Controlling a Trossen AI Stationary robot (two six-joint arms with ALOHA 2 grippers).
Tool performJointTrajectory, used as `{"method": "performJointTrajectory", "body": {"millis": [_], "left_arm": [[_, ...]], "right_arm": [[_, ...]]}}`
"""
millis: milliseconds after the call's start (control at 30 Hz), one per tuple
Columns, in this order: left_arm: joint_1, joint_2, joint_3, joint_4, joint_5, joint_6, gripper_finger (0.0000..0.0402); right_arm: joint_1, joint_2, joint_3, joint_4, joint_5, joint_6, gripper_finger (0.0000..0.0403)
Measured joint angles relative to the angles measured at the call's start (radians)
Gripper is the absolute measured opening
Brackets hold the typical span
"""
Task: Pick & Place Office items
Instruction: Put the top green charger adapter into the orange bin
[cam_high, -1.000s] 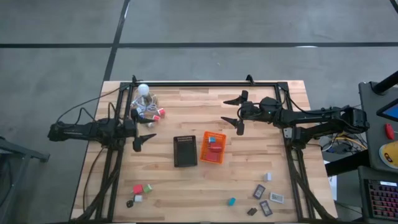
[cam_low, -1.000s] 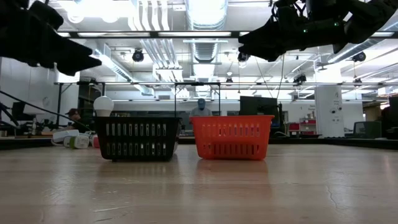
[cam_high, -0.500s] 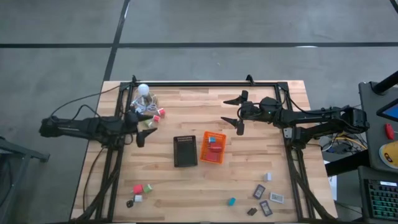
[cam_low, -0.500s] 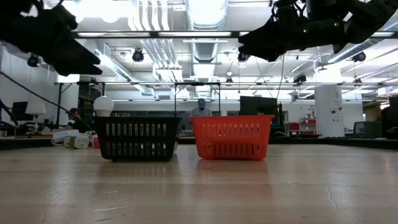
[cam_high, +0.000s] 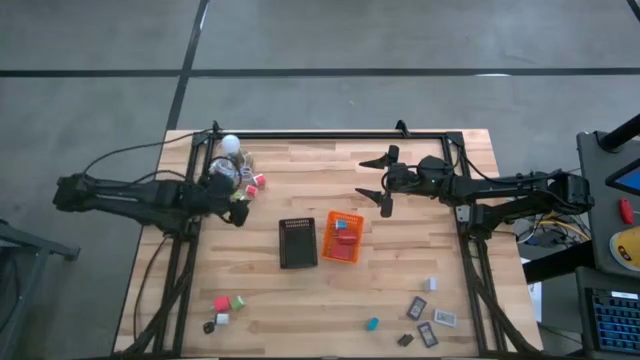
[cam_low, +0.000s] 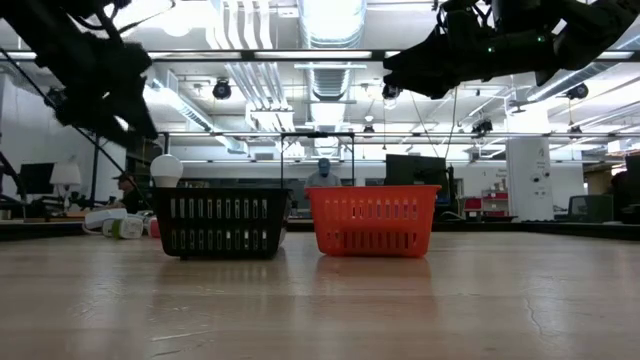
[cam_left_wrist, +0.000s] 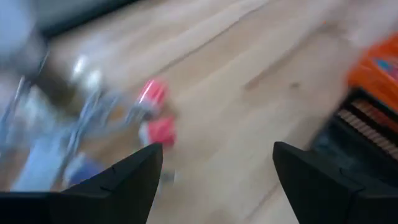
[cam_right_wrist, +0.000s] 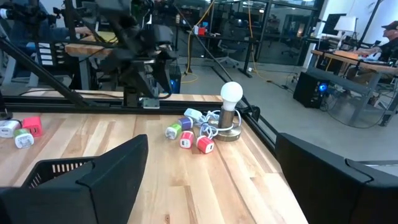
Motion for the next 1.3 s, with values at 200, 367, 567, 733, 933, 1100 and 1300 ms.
{"method": "performJointTrajectory", "body": {"millis": [200,367,567,733,933,1100,1300], "left_arm": [[0.000,0.076,-0.023,-0.073,-0.001,-0.207,0.0310],[0.000,0.111,-0.069,-0.069,-0.002,-0.245,0.0310],[0.000,0.133,-0.144,0.001,-0.010,-0.283,0.0310],[0.001,0.141,-0.195,0.083,-0.014,-0.255,0.0310],[0.013,0.141,-0.223,0.126,-0.031,-0.258,0.0310],[0.017,0.141,-0.264,0.188,-0.047,-0.261,0.0310],[0.025,0.141,-0.297,0.243,-0.061,-0.257,0.0310]], "right_arm": [[0.000,0.000,0.000,0.000,0.000,0.000,0.0350],[0.000,0.000,0.000,0.000,0.000,0.000,0.0346],[0.001,0.000,0.000,-0.003,0.000,0.000,0.0341],[0.001,0.000,0.000,-0.008,0.000,0.000,0.0346],[0.001,-0.001,0.000,-0.008,0.000,0.000,0.0348],[0.000,-0.001,0.000,-0.008,0.000,0.000,0.0342],[0.000,-0.001,0.000,-0.008,0.000,0.000,0.0344]]}}
